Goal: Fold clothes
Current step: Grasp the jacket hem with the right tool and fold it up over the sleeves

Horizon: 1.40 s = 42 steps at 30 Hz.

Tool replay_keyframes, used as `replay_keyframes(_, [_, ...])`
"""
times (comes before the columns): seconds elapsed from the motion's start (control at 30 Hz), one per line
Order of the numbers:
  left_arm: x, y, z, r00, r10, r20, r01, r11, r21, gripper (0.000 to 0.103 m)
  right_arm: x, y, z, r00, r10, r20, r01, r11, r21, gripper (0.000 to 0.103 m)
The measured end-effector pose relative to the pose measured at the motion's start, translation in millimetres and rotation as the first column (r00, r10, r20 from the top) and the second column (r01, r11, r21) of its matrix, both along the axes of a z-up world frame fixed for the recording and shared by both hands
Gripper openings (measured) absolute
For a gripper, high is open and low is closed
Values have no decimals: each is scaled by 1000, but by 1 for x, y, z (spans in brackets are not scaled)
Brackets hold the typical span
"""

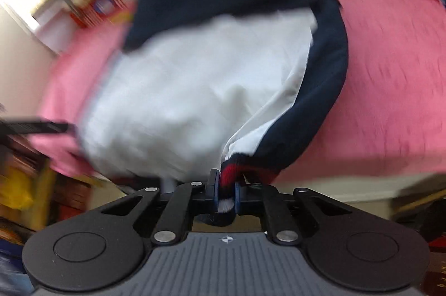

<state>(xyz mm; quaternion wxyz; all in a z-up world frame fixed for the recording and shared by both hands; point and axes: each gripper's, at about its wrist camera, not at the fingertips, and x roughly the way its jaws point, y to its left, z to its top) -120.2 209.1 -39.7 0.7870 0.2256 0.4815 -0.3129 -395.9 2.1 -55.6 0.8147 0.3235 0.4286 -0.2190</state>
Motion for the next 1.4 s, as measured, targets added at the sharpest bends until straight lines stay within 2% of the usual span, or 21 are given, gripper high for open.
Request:
replay_keyframes(0.13, [16, 0, 27, 1000, 4, 27, -2, 998, -63, 100, 40, -26, 71, 991, -6, 134, 11, 999, -38, 12])
replay_keyframes(0.2, [24, 0, 33, 999, 16, 43, -13, 997, -73, 100, 71, -52, 87, 981, -10, 193, 20, 998, -52, 12])
replay_keyframes(0.27, [31, -1, 38, 998, 30, 57, -26, 997, -77, 100, 109, -80, 87, 976, -24, 216, 37, 998, -58, 12])
replay_keyframes(0.37, [36, -6, 42, 997, 40, 60, -36, 997, -67, 100, 174, -124, 65, 976, -58, 210, 69, 997, -46, 12])
replay_keyframes(0.43, [34, -12, 47, 997, 43, 67, -39, 998, -52, 100, 217, -153, 39, 982, -69, 174, 75, 997, -25, 12])
replay_keyframes(0.57, [22, -30, 54, 998, 30, 53, -29, 999, -30, 100, 263, -190, -15, 994, -48, 98, 42, 997, 67, 19])
replay_keyframes(0.63, [14, -43, 47, 999, 2, 54, -2, 1000, 8, 100, 277, -199, -26, 996, 2, 84, -9, 996, 84, 39])
replay_keyframes(0.7, [7, -54, 39, 998, -28, 60, 25, 999, 48, 100, 276, -201, -12, 985, 112, 132, -114, 993, 3, 88])
replay_keyframes(0.73, [5, -60, 33, 997, -43, 66, 38, 997, 65, 100, 271, -200, -5, 972, 175, 155, -168, 984, -55, 93])
replay_keyframes(0.8, [5, -69, 22, 996, -63, 70, 57, 995, 86, 100, 258, -196, 6, 938, 317, 144, -290, 940, -179, 98])
replay_keyframes(0.87, [10, -76, 10, 997, -48, 66, 41, 995, 96, 100, 264, -186, -5, 900, 433, 49, -408, 877, -254, 99])
replay_keyframes(0.93, [23, -80, 0, 997, -11, 72, 3, 995, 101, 100, 272, -176, -18, 844, 533, -57, -522, 794, -312, 99])
replay_keyframes(1.03, [48, -84, -12, 996, 34, 82, -43, 994, 103, 100, 283, -160, -37, 729, 646, -225, -678, 637, -368, 99])
replay_keyframes(1.07, [56, -85, -17, 996, 41, 83, -49, 993, 103, 100, 288, -160, -45, 719, 658, -224, -690, 634, -350, 99])
replay_keyframes(1.13, [72, -89, -30, 997, 27, 66, -35, 992, 124, 100, 303, -161, -61, 720, 651, -239, -693, 660, -290, 94])
replay_keyframes(1.17, [78, -92, -39, 998, 13, 53, -21, 989, 149, 98, 307, -163, -64, 751, 609, -257, -660, 709, -248, 70])
replay_keyframes(1.2, [82, -95, -46, 999, -7, 46, -1, 985, 170, 91, 312, -165, -66, 780, 561, -277, -619, 758, -206, 50])
replay_keyframes(1.23, [85, -99, -52, 999, -31, 40, 23, 982, 186, 88, 304, -167, -55, 815, 520, -256, -573, 790, -218, 31])
replay_keyframes(1.27, [86, -102, -53, 998, -45, 36, 37, 982, 182, 83, 296, -170, -41, 848, 478, -228, -524, 819, -234, 19])
replay_keyframes(1.33, [86, -107, -50, 998, -59, 27, 55, 987, 149, 80, 278, -175, -15, 905, 390, -170, -423, 868, -262, 19])
replay_keyframes(1.4, [88, -113, -42, 998, -64, 17, 62, 995, 80, 80, 258, -184, 12, 949, 293, -111, -313, 907, -280, 19])
